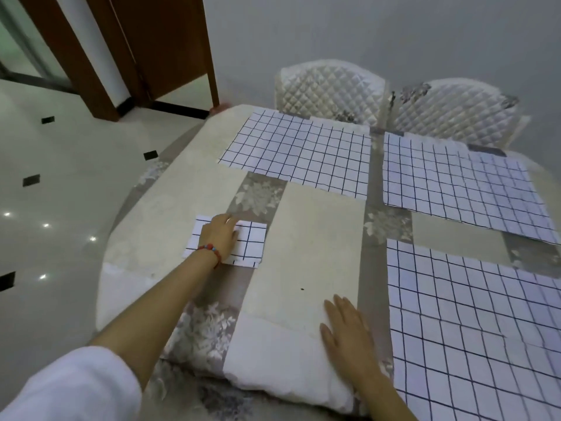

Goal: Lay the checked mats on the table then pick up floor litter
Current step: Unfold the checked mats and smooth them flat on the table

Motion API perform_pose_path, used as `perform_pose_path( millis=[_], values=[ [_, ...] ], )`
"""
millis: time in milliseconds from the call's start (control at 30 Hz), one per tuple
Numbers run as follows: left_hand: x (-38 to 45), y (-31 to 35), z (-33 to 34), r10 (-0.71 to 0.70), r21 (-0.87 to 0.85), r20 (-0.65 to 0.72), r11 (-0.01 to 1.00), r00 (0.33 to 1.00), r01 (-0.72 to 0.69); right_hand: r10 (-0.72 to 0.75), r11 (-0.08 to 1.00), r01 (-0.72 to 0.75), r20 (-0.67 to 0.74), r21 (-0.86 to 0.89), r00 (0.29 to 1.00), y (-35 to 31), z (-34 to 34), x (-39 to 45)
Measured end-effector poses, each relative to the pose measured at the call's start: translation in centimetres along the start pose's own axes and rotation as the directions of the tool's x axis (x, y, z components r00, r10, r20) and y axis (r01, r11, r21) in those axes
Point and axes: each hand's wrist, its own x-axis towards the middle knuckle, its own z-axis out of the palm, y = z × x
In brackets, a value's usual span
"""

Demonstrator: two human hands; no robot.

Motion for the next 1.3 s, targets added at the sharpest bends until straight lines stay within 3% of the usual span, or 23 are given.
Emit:
perform_pose_path(
  millis=[367, 533, 633, 733, 800, 867, 933, 967, 1033, 1133, 1167, 1300],
  values=[
    [4.5, -0.2, 1.3, -0.003, 0.063, 0.120, 0.998, 0.993, -0.004, 0.069, 0.996, -0.062, -0.099, 0.071, 0.993, -0.6, -0.1, 0.2],
    [2.2, 0.4, -0.4, 0.060, -0.262, 0.161, 0.965, 0.985, -0.016, 0.046, 0.950, -0.024, -0.064, 0.310, 0.997, -2.1, -1.6, 0.5],
    [-0.3, 1.7, -1.9, 0.091, -0.494, 0.122, 0.869, 0.988, -0.019, 0.130, 0.787, -0.078, -0.040, 0.612, 0.991, -3.8, -3.3, 0.4],
    [-3.5, 4.3, -4.1, 0.105, -0.701, 0.071, 0.713, 0.992, -0.025, 0.195, 0.503, -0.139, 0.045, 0.853, 0.980, -5.2, -4.8, 0.8],
    [-5.6, 5.9, -5.0, 0.092, -0.833, 0.058, 0.553, 0.994, -0.003, 0.199, 0.328, -0.137, 0.073, 0.935, 0.977, -5.8, -5.6, 1.1],
    [-7.1, 7.0, -5.2, 0.082, -0.924, 0.072, 0.380, 0.994, 0.036, 0.191, 0.237, -0.100, 0.055, 0.966, 0.980, -5.9, -6.3, 1.2],
    [-8.2, 7.7, -5.0, 0.029, -0.956, 0.098, 0.281, 0.995, 0.086, 0.189, 0.152, -0.042, 0.013, 0.988, 0.982, -5.9, -7.2, 1.0],
    [-8.7, 8.1, -5.0, -0.007, -0.961, 0.105, 0.255, 0.994, 0.103, 0.197, 0.141, -0.026, -0.003, 0.990, 0.980, -5.9, -7.7, 0.8],
    [-9.7, 8.8, -4.3, -0.102, -0.941, 0.125, 0.303, 0.987, 0.151, 0.225, 0.146, -0.024, -0.010, 0.989, 0.974, -5.7, -8.5, 0.6],
    [-11.8, 10.3, -3.3, -0.244, -0.823, 0.149, 0.507, 0.958, 0.257, 0.216, 0.187, 0.041, -0.082, 0.982, 0.973, -5.6, -9.4, 0.1],
    [-12.7, 11.0, -3.0, -0.263, -0.809, 0.141, 0.525, 0.954, 0.264, 0.189, 0.206, 0.062, -0.102, 0.977, 0.977, -5.6, -9.7, -0.1],
    [-16.4, 14.7, -3.5, -0.102, -0.897, 0.262, 0.340, 0.960, 0.281, 0.036, 0.271, 0.111, -0.126, 0.956, 0.991, -5.2, -11.3, -0.9]
  ],
)
